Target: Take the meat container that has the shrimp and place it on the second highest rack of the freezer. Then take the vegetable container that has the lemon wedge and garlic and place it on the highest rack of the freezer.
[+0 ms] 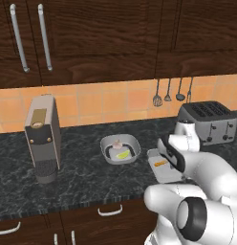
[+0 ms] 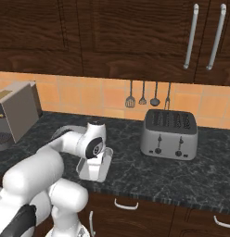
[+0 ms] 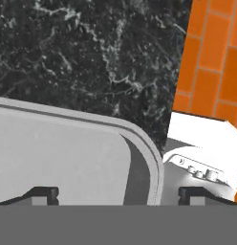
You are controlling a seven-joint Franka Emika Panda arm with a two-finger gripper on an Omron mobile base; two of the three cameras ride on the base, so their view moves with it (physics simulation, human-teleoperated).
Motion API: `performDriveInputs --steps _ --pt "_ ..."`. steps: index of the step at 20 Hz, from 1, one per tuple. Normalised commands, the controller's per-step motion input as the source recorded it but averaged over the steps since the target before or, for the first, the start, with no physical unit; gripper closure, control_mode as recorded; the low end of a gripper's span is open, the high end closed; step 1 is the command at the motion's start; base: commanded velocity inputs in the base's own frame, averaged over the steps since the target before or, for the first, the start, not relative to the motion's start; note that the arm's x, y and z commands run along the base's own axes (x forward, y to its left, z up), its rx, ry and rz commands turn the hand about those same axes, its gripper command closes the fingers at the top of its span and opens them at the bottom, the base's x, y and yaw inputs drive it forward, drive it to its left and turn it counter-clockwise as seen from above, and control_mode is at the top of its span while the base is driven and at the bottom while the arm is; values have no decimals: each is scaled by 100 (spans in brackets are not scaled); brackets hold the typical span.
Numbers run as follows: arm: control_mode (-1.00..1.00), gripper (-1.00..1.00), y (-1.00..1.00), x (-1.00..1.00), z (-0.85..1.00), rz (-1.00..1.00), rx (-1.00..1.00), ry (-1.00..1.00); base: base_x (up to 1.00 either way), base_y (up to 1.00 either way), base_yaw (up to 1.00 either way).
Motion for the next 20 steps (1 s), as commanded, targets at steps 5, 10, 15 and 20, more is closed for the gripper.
performDriveInputs --steps 5,10,15,20 --pt "-100 -100 0 15 -37 0 0 0 0 0 0" --pt "-100 -100 0 20 -30 0 0 0 0 0 0" --pt "-100 -100 12 1 -31 0 -2 0 0 0 0" --pt "-100 -100 14 15 -44 0 -1 0 0 0 0"
